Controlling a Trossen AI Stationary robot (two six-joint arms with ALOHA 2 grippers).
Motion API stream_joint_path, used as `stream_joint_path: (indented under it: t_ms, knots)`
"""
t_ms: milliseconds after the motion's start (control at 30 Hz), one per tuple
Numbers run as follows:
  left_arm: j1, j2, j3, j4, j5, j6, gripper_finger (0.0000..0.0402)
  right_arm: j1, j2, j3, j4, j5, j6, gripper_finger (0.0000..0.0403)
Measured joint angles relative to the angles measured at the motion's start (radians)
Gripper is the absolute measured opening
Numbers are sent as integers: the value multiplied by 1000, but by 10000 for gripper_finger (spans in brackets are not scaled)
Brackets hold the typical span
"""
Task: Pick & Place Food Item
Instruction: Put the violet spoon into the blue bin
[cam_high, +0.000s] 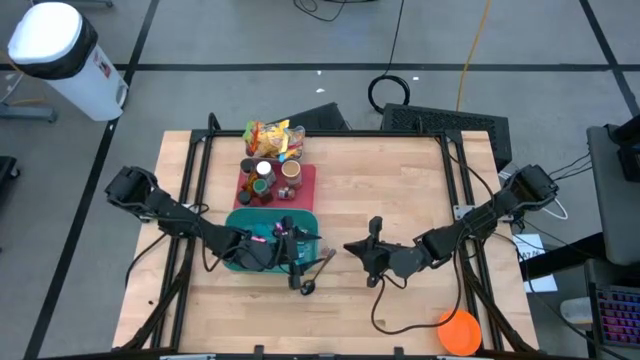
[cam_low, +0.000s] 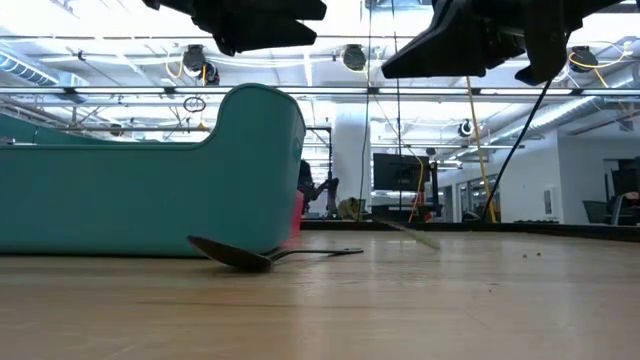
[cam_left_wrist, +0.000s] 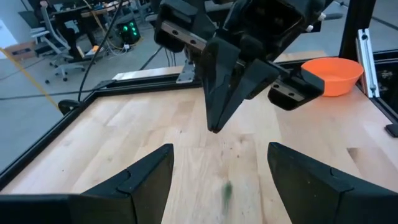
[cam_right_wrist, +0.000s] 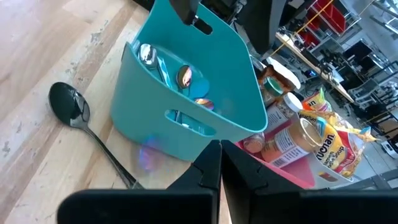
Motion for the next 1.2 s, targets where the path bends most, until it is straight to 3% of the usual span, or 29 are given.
stream_joint_path:
  t_ms: [167,367,667,833,1000,1200]
  knots:
    - [-1,0,0,-4,0,0,269,0,0,0,-10,-10,7,0]
    - [-3,0,0,-3,0,-7,269,-40,27,1,-25,-227,208,7]
    - [-2,0,0,-3,39,-15,269,-115,266,0,12,-523,326,148]
    - [-2,0,0,-3,39,-19,269,-165,344,0,31,-612,374,180]
    - [-2,0,0,-3,39,-18,269,-198,356,2,-11,-630,395,153]
    - [-2,0,0,-5,40,-33,269,-204,357,3,-43,-667,339,31]
